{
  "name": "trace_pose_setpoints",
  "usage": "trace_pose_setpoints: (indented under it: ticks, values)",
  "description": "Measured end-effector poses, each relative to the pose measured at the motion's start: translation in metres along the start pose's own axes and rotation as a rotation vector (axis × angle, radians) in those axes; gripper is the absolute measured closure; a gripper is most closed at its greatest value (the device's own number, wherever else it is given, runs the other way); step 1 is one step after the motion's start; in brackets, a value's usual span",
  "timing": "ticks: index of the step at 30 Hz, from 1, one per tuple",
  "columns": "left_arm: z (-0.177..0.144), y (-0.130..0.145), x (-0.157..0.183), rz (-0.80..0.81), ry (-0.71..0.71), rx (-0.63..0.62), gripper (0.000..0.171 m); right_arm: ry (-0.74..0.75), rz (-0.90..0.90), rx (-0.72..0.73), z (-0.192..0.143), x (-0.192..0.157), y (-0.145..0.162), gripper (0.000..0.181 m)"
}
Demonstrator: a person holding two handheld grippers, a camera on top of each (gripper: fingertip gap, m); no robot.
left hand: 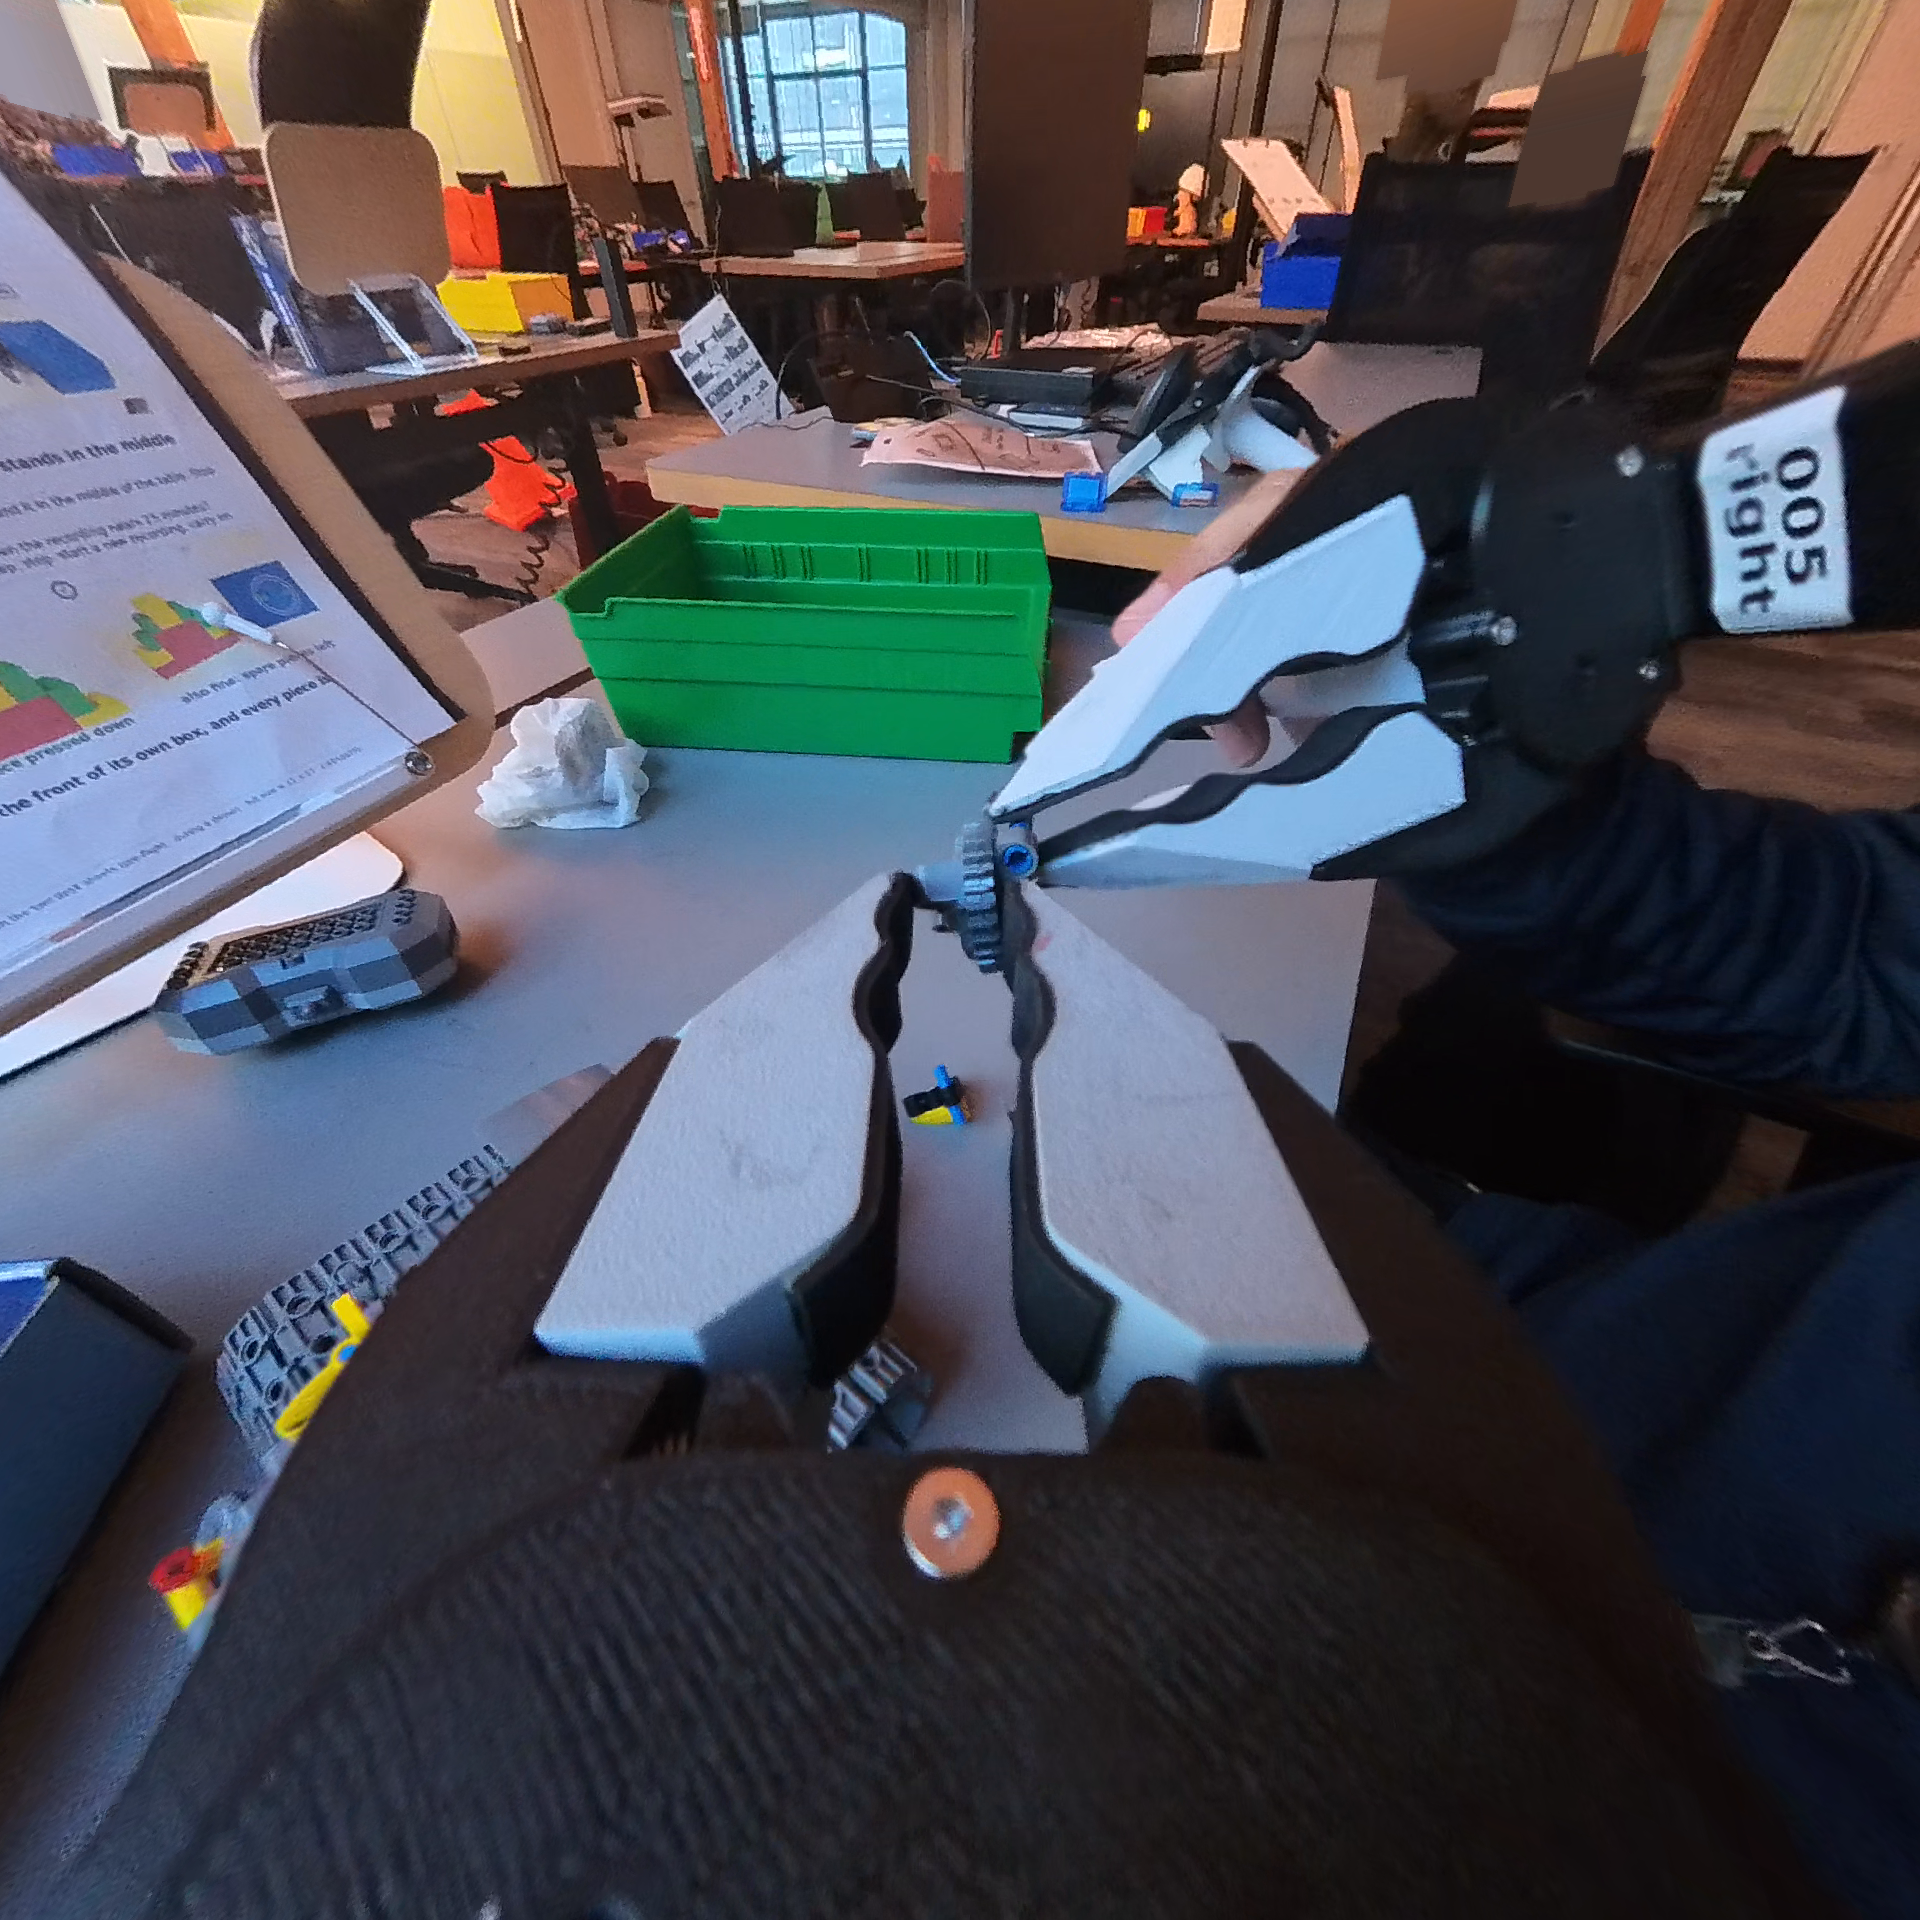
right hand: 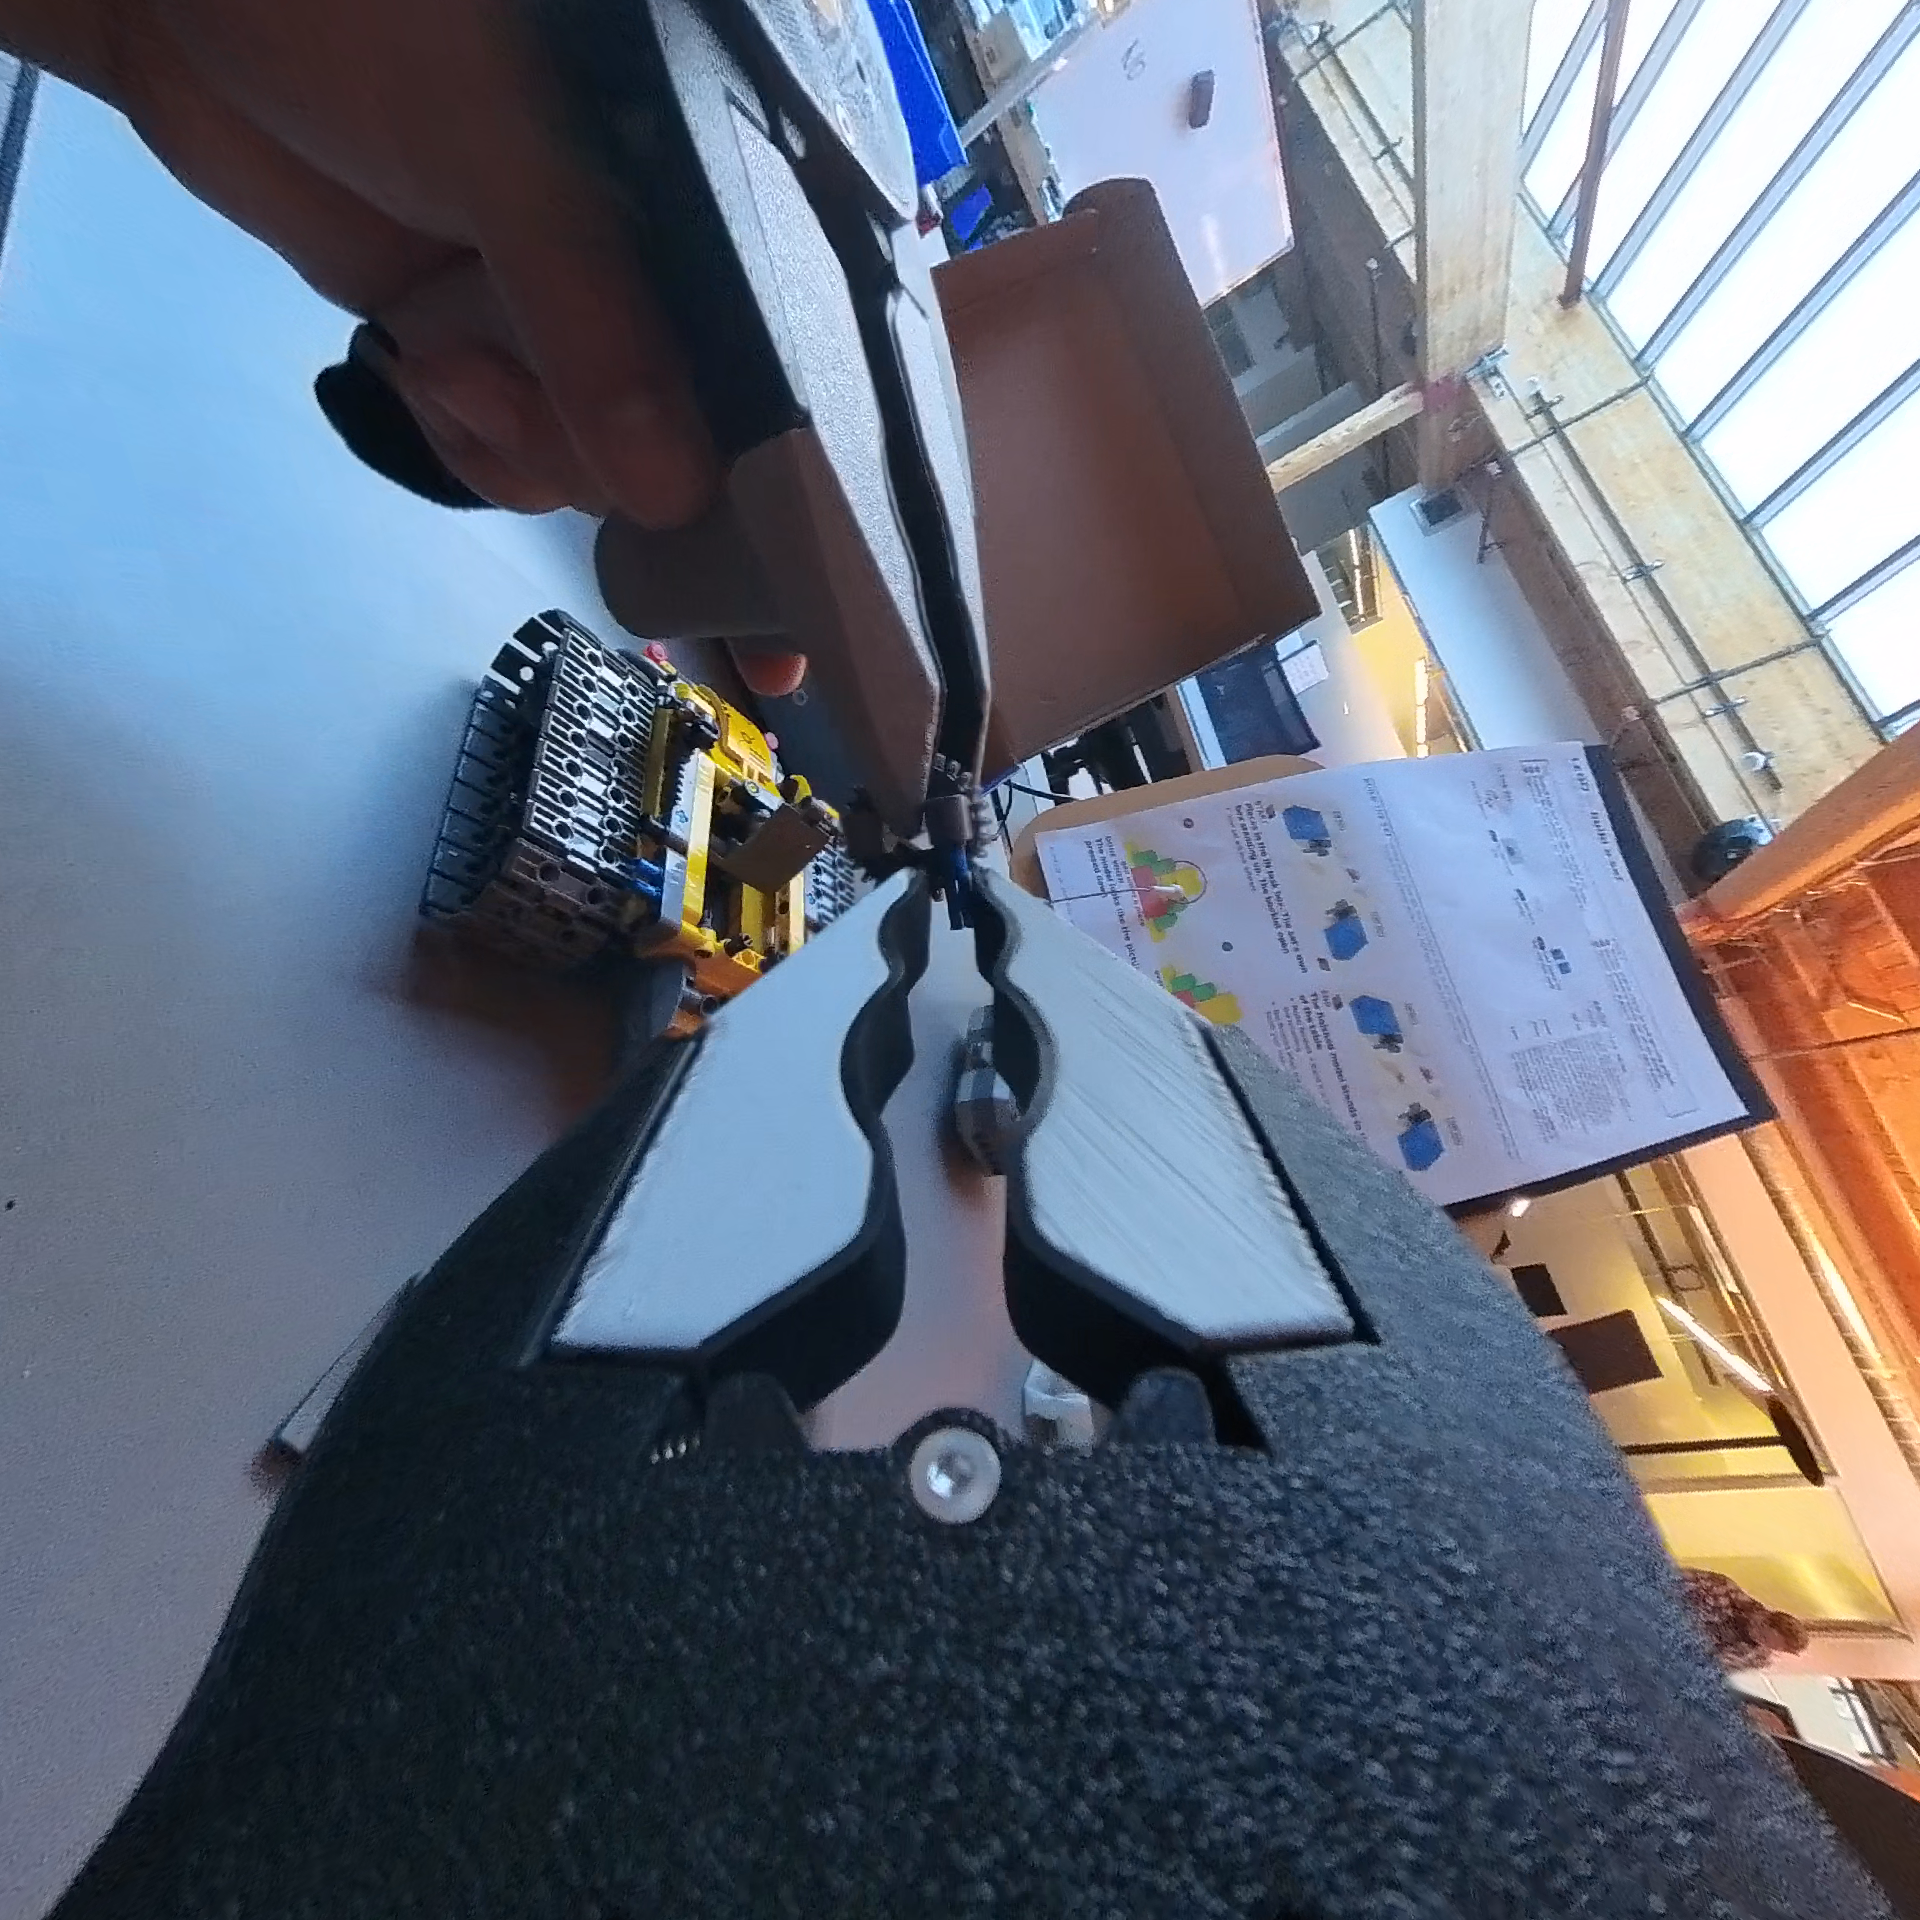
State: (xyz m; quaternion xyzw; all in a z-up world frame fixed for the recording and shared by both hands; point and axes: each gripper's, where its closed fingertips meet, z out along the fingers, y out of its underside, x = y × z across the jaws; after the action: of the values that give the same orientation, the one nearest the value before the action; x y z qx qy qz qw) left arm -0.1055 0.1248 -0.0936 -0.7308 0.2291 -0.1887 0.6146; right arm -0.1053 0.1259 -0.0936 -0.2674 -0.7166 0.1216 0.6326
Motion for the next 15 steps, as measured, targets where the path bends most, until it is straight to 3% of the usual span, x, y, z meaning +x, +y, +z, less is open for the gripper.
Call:
trace_pose_setpoints:
  ticks: [9, 15]
  values:
    - [-0.002, 0.003, 0.006, -0.023, 0.087, 0.003, 0.157, -0.025, -0.018, 0.029, -0.004, -0.005, -0.003, 0.179]
    - [-0.001, 0.002, -0.011, 0.237, -0.177, -0.054, 0.158, 0.093, -0.028, -0.080, 0.013, -0.001, 0.012, 0.180]
